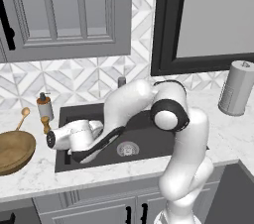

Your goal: Pick the broccoli from the sink and place it in the bowl. Then pick the bowl and place it in the microwave. Then close the microwave door and press the start button.

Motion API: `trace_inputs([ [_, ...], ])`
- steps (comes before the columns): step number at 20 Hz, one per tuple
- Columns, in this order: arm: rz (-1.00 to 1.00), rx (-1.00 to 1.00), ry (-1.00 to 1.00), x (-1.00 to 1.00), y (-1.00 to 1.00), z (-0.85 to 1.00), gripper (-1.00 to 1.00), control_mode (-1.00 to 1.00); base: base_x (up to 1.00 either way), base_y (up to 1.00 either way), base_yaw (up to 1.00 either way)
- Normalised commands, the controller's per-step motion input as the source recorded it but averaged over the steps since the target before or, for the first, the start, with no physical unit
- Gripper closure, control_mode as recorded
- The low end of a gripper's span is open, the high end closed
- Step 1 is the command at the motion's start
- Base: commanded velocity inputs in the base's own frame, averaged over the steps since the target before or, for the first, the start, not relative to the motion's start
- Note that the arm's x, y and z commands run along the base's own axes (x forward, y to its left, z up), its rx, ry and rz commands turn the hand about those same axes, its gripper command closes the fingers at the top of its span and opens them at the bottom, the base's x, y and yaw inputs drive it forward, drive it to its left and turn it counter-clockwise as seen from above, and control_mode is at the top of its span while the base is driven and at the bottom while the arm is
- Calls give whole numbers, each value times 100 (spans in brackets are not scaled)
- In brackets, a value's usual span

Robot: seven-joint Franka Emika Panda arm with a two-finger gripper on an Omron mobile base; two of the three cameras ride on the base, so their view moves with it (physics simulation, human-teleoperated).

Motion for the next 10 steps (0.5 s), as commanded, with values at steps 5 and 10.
trace_inputs([
  [5,10,30,1,-57,28,100,100,-100,0,0,0],
  [10,9,40,15,-37,28,100,100,-100,0,0,0],
])
